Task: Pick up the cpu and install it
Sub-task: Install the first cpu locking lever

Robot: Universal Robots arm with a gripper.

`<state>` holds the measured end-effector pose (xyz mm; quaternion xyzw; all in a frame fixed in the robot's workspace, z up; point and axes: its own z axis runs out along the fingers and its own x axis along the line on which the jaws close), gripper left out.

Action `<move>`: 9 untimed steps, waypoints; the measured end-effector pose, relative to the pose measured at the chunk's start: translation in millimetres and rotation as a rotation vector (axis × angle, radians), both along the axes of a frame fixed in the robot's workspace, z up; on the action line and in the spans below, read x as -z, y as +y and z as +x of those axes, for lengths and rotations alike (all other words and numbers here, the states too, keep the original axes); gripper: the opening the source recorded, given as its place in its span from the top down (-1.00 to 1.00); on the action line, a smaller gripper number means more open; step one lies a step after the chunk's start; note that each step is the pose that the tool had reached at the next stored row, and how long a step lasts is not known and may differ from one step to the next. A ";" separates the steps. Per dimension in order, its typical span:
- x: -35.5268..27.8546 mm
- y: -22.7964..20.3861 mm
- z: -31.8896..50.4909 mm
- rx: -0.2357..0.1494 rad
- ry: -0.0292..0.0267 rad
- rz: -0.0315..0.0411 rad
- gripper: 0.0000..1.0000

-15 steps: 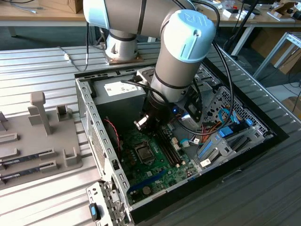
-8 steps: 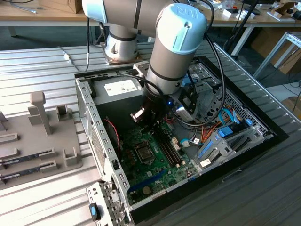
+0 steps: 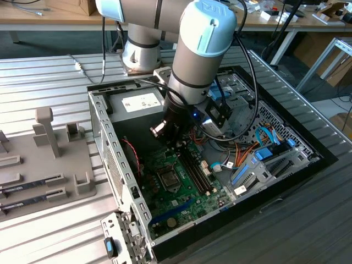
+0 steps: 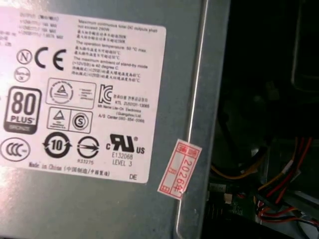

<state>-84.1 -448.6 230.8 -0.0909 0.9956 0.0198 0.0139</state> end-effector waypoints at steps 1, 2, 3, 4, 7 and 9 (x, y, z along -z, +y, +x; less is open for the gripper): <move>-0.1 0.0 0.0 0.000 0.0000 0.0000 0.64; -0.2 0.0 0.0 0.000 0.0001 -0.0001 0.64; -0.4 0.0 0.0 0.000 0.0002 -0.0003 0.62; -0.4 0.0 0.1 0.000 0.0001 -0.0002 0.51; -2.4 0.0 0.1 0.000 0.0003 -0.0005 0.25; -6.8 -0.1 0.1 0.000 0.0004 -0.0003 0.25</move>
